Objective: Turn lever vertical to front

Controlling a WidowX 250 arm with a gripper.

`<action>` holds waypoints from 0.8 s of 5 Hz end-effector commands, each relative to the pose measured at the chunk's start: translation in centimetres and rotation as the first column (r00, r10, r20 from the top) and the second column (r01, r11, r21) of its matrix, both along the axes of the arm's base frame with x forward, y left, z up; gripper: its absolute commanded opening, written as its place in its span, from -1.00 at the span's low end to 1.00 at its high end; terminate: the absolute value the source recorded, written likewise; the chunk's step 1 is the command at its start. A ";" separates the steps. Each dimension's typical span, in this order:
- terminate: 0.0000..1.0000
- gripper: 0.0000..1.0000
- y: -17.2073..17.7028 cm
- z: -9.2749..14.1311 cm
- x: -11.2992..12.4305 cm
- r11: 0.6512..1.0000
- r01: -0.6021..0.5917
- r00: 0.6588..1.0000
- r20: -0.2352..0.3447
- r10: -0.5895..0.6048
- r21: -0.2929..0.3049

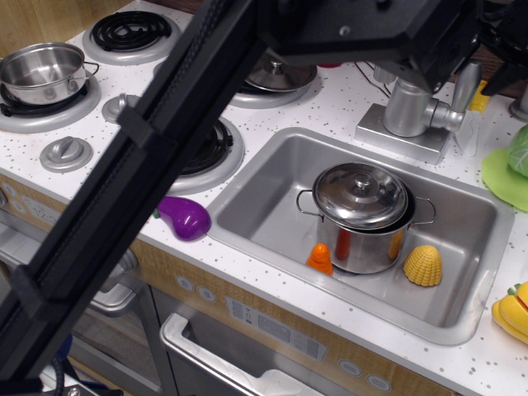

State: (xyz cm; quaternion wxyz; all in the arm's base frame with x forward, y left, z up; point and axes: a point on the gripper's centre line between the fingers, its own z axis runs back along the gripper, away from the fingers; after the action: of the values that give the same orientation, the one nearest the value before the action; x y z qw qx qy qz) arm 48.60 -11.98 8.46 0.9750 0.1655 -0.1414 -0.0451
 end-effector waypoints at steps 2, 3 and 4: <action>-1.00 -1.00 -0.1 2.5 -1.5 0.996 -0.073 0.997 0.016 0.074 -0.052; -1.00 -1.00 -0.6 1.5 -3.0 0.992 -0.103 0.995 0.010 0.104 -0.074; -1.00 -1.00 -1.0 0.4 -3.8 0.988 -0.115 0.993 0.007 0.116 -0.103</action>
State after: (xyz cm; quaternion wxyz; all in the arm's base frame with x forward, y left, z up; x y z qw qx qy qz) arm 44.24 -12.23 5.50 0.9854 0.1306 -0.1079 0.0188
